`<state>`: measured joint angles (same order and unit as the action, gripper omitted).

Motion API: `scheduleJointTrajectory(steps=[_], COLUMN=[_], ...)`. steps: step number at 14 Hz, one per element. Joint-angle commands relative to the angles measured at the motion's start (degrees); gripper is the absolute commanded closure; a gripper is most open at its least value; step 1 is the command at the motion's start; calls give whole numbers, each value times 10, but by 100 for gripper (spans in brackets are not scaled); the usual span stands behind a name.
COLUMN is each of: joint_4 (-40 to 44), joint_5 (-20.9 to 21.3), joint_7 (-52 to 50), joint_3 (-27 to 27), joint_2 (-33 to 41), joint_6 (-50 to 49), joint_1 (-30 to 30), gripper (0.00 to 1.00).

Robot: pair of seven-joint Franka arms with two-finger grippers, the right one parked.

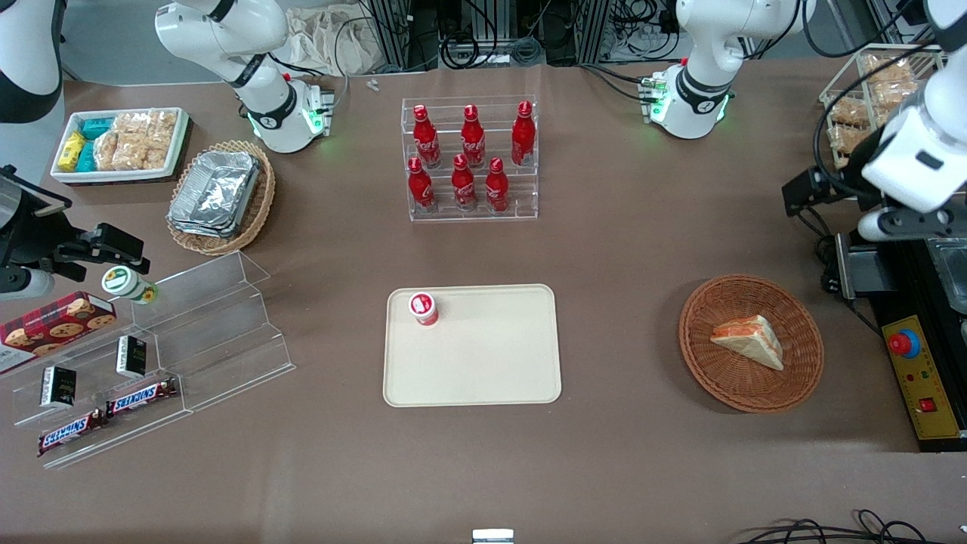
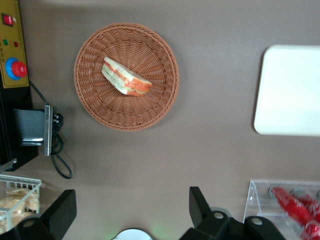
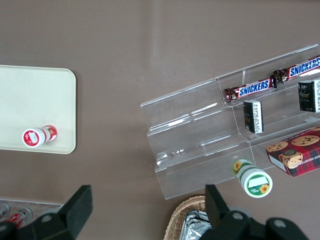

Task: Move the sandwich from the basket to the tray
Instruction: 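Move the left gripper down over the wrapped sandwich in the wicker basket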

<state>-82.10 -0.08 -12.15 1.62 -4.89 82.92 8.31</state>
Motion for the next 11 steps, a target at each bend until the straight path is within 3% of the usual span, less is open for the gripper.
scheduleJointTrajectory(steps=[1,3,6,11], joint_4=[5,2,-64,-200], joint_5=[-2,3,2,0], joint_7=[-67,-197,-293,-452], joint_3=[0,8,11,12], joint_2=[-28,-49,-64,-118], joint_6=[36,50,120,324], joint_1=[-15,-23,-29,-44], gripper=[0,0,0,0])
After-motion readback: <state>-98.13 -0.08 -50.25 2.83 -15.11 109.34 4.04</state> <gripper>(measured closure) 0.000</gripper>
